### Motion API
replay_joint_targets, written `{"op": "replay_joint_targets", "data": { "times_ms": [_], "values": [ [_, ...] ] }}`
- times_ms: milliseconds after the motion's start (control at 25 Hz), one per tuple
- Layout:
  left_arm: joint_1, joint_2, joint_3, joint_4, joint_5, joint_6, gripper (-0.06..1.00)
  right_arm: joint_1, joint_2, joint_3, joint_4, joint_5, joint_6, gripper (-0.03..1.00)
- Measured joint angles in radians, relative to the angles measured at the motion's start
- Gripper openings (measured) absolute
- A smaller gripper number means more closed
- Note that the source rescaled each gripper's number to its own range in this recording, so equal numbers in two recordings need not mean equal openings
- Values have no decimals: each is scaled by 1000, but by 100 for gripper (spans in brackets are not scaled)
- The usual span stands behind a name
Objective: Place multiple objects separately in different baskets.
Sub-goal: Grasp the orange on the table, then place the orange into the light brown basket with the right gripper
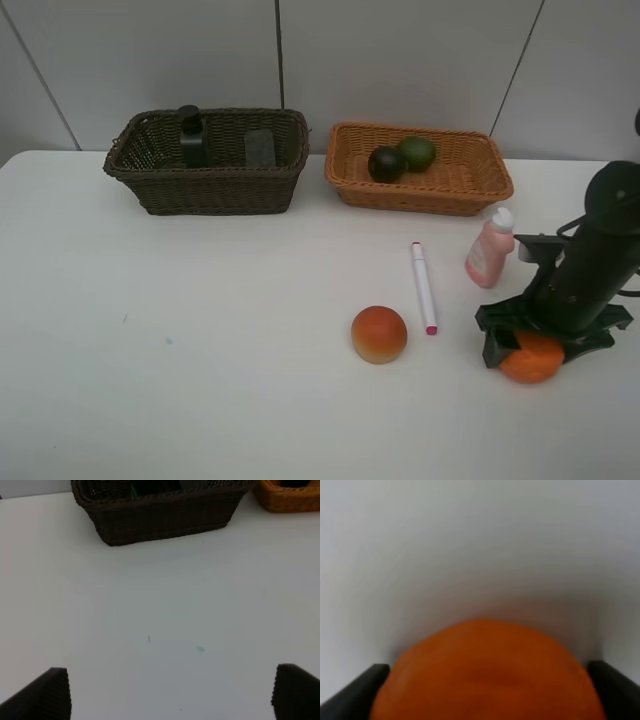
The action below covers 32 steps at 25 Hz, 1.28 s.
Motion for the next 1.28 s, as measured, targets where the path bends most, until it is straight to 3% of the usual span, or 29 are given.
{"op": "replay_joint_targets", "data": {
  "times_ms": [480, 640, 920, 1280],
  "values": [
    [0, 0, 0, 0, 0, 0, 98, 0, -10, -4, -1, 22, 3, 75],
    [0, 0, 0, 0, 0, 0, 98, 0, -100, -51, -1, 112, 3, 75],
    [0, 0, 0, 0, 0, 0, 98, 0, -224, -363, -54, 286, 3, 75],
    [0, 0, 0, 0, 0, 0, 98, 0, 94, -793, -114, 314, 3, 75]
  ]
}}
